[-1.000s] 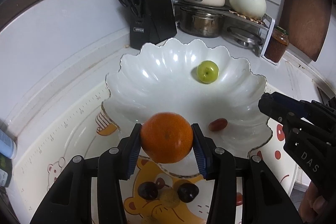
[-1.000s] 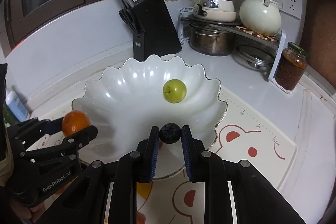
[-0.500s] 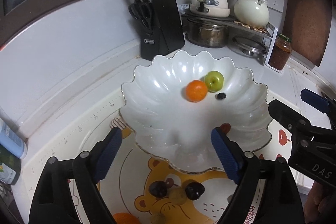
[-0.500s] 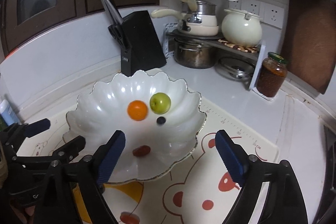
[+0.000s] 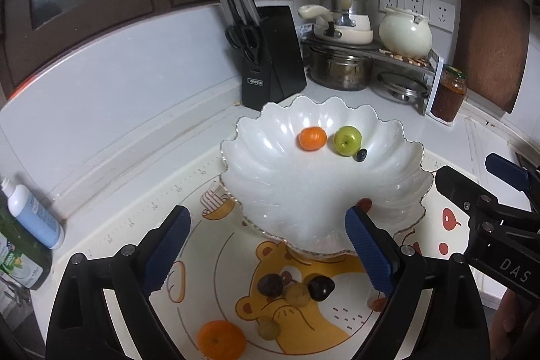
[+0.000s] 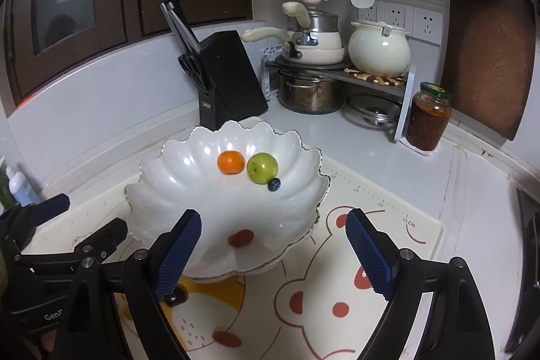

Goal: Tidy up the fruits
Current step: 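Withdraw both open tools from the bowl back toward the remaining fruits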

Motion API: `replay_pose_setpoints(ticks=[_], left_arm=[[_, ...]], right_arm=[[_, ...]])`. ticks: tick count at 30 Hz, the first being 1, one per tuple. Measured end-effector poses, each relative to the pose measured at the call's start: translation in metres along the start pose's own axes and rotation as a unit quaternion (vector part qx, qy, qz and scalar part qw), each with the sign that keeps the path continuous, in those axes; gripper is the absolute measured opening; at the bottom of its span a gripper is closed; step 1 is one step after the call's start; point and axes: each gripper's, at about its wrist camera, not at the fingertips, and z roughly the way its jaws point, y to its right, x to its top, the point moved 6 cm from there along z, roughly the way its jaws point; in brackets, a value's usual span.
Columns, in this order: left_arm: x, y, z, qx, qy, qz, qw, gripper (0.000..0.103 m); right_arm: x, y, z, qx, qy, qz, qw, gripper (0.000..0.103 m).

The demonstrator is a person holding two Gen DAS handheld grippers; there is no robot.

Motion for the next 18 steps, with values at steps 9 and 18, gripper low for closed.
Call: replay_pose_setpoints(ticks=[9, 18], left_arm=[[-0.008, -0.014, -0.029, 0.013, 0.018, -0.004, 0.9997, 0.102], [-0.018, -0.022, -0.052, 0.025, 0.03, -0.004, 0.9992, 0.103]], right_arm=[[-0.005, -0.012, -0.025, -0.002, 0.018, 0.0, 1.0, 0.088], [-0.013, -0.018, -0.042, 0.003, 0.026, 0.014, 1.0, 0.088]])
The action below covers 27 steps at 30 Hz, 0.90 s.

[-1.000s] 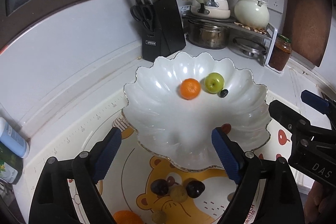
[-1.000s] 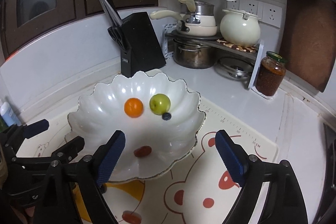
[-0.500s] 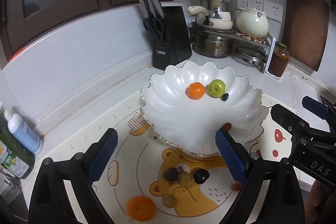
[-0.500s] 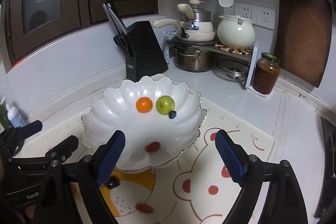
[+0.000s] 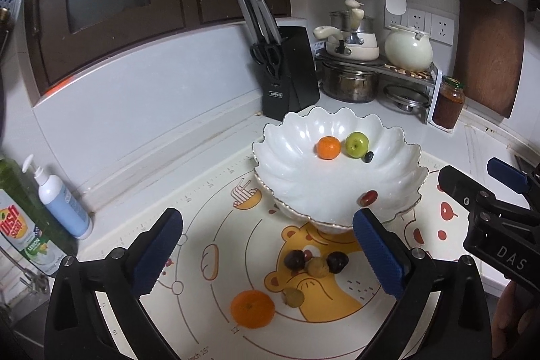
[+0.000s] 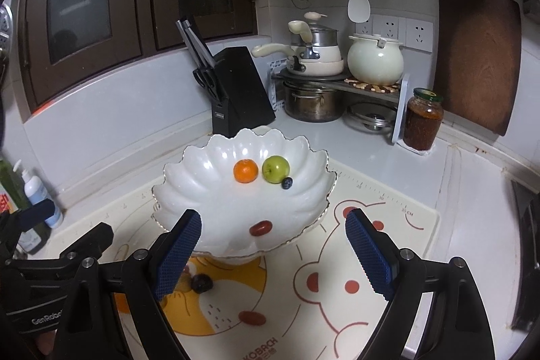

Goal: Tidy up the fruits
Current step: 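Withdraw both open tools from the bowl back toward the remaining fruits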

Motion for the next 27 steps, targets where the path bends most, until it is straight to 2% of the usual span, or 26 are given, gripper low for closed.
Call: replay_pose_setpoints(ticks=[8, 27], left_arm=[[-0.017, -0.004, -0.005, 0.003, -0.008, -0.005, 1.0, 0.103], [-0.061, -0.021, 0.016, 0.014, -0.048, -0.018, 0.9986, 0.103]], right_arm=[[-0.013, -0.005, -0.004, 0.0, -0.004, 0.001, 1.0, 0.088], [-0.062, -0.015, 0.016, -0.016, -0.044, -0.014, 0.999, 0.088]])
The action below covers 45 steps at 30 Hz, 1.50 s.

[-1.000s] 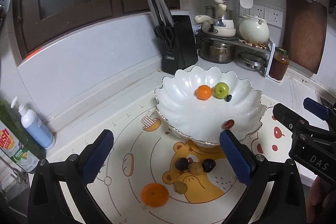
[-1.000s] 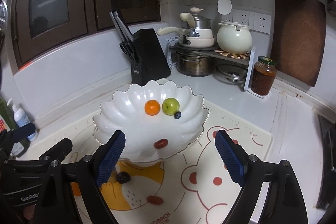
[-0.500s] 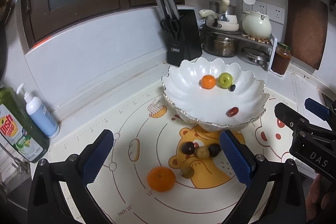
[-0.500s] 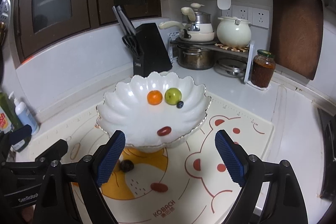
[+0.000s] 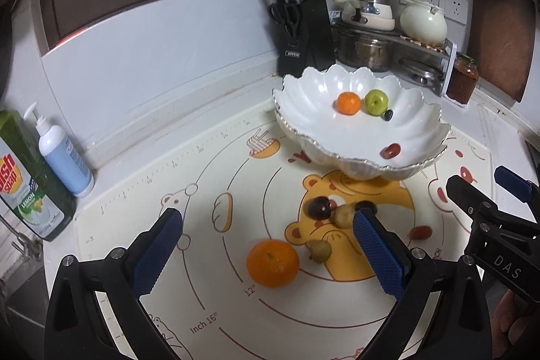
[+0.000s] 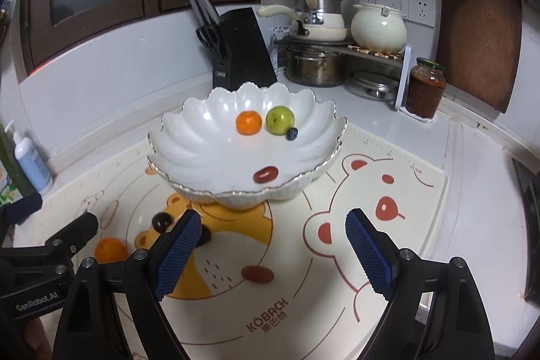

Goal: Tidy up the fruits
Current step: 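Withdraw both open tools from the bowl back toward the remaining fruits, then close the left tool on the tangerine while the right tool grips a red date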

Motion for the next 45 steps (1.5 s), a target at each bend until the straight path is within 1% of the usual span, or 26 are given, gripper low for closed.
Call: replay_pose_setpoints(ticks=[8, 21, 24, 30, 33, 35, 37, 39, 43, 45], left_arm=[[-0.022, -0.009, 0.014, 0.004, -0.024, -0.005, 0.9997, 0.103], [-0.047, -0.016, 0.037, 0.01, -0.058, -0.007, 0.9983, 0.102], [-0.05, -0.017, 0.042, 0.009, -0.063, -0.009, 0.9979, 0.102], [-0.052, -0.019, 0.052, 0.008, -0.071, -0.011, 0.9974, 0.096], [-0.054, -0.018, 0.055, 0.004, -0.076, -0.012, 0.997, 0.095], [-0.054, -0.018, 0.057, 0.003, -0.078, -0.012, 0.9969, 0.095], [-0.054, -0.017, 0.057, 0.0, -0.079, -0.011, 0.9968, 0.092], [-0.054, -0.015, 0.058, -0.003, -0.08, -0.01, 0.9967, 0.089], [-0.056, -0.012, 0.062, -0.003, -0.085, -0.006, 0.9964, 0.085], [-0.056, -0.01, 0.063, -0.003, -0.086, -0.004, 0.9963, 0.083]], right_arm=[[-0.018, -0.008, 0.012, -0.004, -0.019, -0.009, 1.0, 0.088], [-0.041, -0.016, 0.032, -0.012, -0.052, -0.019, 0.998, 0.086], [-0.044, -0.018, 0.036, -0.012, -0.058, -0.022, 0.998, 0.082], [-0.05, -0.02, 0.045, -0.01, -0.072, -0.025, 0.997, 0.07], [-0.052, -0.02, 0.049, -0.011, -0.08, -0.025, 0.996, 0.069], [-0.053, -0.019, 0.052, -0.012, -0.084, -0.024, 0.996, 0.065], [-0.054, -0.017, 0.055, -0.011, -0.089, -0.021, 0.996, 0.057], [-0.056, -0.016, 0.057, -0.011, -0.093, -0.018, 0.995, 0.055], [-0.06, -0.014, 0.062, -0.006, -0.106, -0.011, 0.994, 0.046], [-0.061, -0.013, 0.062, -0.002, -0.106, -0.009, 0.994, 0.044]])
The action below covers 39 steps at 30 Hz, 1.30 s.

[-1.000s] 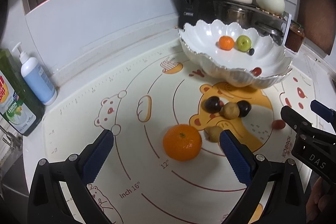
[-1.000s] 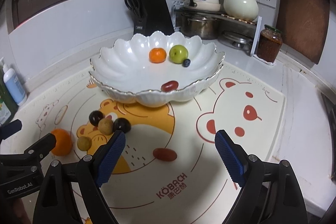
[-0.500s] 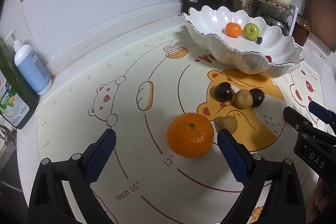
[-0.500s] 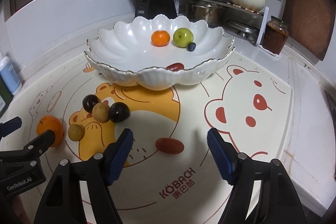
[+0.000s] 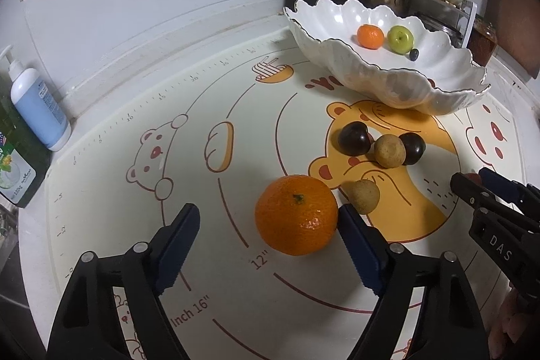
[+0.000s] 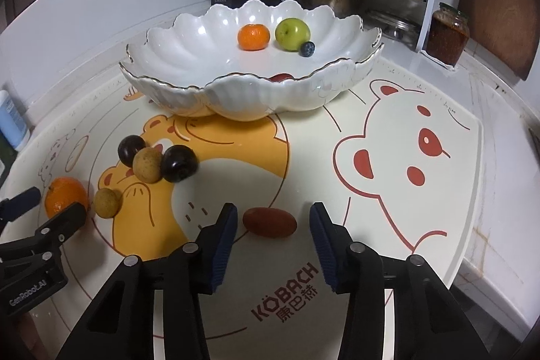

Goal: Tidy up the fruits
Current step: 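Close the left tool on the tangerine while the right tool grips a red date, then carry the tangerine with the left tool over the bowl while the right tool carries the date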

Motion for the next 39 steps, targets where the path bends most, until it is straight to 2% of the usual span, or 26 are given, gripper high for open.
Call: replay_pose_setpoints(ticks=[6, 16, 25, 39], left_arm=[[-0.001, 0.002, 0.004, -0.008, -0.003, -0.002, 1.0, 0.075], [-0.002, 0.013, 0.002, -0.033, -0.006, 0.008, 0.9994, 0.048], [-0.002, 0.012, 0.0, -0.03, -0.007, 0.006, 0.9995, 0.047], [0.016, 0.018, -0.022, -0.036, 0.019, 0.011, 0.9991, 0.047]], right_arm=[[0.0, -0.002, -0.001, 0.008, 0.002, -0.004, 1.0, 0.033], [0.0, 0.001, -0.003, 0.02, 0.003, 0.006, 1.0, 0.031], [0.004, 0.002, -0.01, 0.022, 0.013, 0.006, 1.0, 0.031], [0.016, 0.008, -0.028, 0.024, 0.038, 0.012, 0.999, 0.031]])
